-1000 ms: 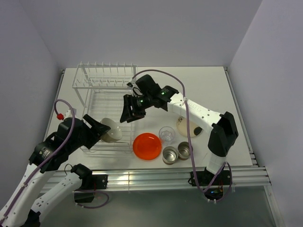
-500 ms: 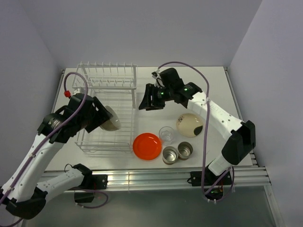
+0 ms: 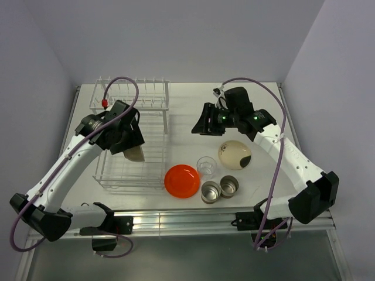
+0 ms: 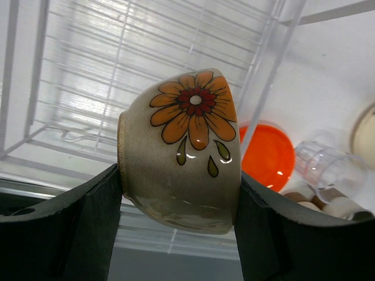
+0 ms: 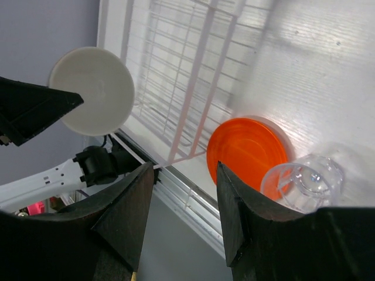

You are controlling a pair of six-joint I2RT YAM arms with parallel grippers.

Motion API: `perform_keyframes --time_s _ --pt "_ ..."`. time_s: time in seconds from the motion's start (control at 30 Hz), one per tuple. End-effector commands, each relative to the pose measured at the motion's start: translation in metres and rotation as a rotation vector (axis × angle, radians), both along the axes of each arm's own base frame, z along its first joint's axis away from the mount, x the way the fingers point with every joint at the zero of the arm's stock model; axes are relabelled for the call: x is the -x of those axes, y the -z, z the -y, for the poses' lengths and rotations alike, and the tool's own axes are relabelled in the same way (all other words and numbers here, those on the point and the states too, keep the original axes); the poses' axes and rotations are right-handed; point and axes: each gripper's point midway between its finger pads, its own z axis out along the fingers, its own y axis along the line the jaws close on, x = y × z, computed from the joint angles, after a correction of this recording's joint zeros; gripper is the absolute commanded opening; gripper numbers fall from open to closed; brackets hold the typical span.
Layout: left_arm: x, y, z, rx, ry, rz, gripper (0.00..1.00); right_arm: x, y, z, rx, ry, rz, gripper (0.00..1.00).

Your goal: Load the mixed dishes into the dish rack

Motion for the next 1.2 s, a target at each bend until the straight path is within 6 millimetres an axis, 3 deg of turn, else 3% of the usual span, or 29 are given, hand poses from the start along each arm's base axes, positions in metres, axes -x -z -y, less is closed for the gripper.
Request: perform_keyframes --time_s 0.0,0.23,0.57,0.83,1.17 --pt "-0.013 -0.019 -0.013 -0.082 0.011 0.070 0.00 0.003 -0.001 0.012 0.000 0.009 0.023 0.54" --pt "-0.020 0.004 -0.024 -0.219 0.007 -0.015 0.00 0.004 -0.002 0.020 -0.002 0.025 0.031 0.54" --pt "-0.039 0.014 -0.038 -0.385 0.001 -0.049 0.00 0.006 0.001 0.028 -0.001 0.038 0.032 0.54" --pt "-0.036 0.041 -0.053 -0.532 -0.002 -0.144 0.00 0.012 0.004 0.032 0.001 0.041 0.034 0.54" --pt "-0.038 0.060 -0.070 -0.676 -0.013 -0.199 0.00 0.020 0.011 0.035 0.005 0.039 0.027 0.54"
